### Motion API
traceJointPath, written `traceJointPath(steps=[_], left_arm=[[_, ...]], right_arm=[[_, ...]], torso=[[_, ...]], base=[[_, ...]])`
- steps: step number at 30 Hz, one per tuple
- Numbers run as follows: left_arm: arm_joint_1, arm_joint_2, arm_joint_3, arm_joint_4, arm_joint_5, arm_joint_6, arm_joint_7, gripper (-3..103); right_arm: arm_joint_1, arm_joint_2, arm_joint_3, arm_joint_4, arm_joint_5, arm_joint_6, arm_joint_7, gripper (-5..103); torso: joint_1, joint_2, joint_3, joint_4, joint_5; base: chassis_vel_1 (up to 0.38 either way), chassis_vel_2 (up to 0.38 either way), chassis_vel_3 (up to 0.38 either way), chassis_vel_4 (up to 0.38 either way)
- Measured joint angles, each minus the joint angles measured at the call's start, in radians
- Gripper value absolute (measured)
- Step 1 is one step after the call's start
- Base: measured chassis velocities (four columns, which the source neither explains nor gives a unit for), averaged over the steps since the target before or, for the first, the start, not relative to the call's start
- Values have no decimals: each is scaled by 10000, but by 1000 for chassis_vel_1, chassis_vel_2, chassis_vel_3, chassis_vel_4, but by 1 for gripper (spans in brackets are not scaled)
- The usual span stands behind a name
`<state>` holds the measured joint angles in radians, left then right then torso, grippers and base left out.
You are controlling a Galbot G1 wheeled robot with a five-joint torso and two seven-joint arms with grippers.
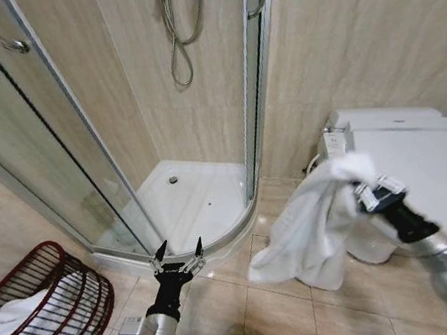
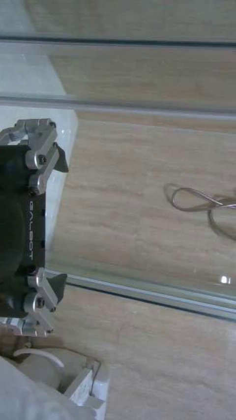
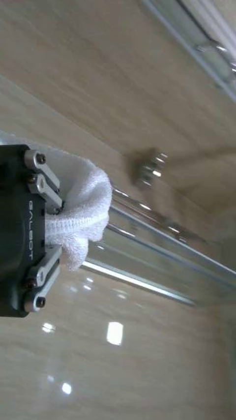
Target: Discard the used towel into the hamper.
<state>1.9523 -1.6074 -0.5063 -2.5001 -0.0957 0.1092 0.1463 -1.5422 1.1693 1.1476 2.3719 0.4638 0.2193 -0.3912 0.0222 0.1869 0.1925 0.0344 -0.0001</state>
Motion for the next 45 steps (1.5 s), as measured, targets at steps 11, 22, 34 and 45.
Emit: traceJointPath(steps=[11,22,34,45], left_arm=[[0,0,1,0,0,0,0,100],[0,0,1,0,0,0,0,100],[0,0,0,0,0,0,0,100],[0,0,0,0,1,0,0,100]], right_arm=[[398,-896,1815,1321,1872,-315,1314,13],[523,-1805,3885,1376,4229,-236,2861,13],[496,-1980,4474,1314,4926,-122,3020,13],[375,-1924,4902,1296,5205,3,3008,13]], torso=[[1,2,2,-1,2],[63,196,129,-1,2],[226,757,529,-1,2],[373,1206,828,-2,2]], base=[[0,0,0,0],[0,0,0,0],[0,0,0,0],[0,0,0,0]])
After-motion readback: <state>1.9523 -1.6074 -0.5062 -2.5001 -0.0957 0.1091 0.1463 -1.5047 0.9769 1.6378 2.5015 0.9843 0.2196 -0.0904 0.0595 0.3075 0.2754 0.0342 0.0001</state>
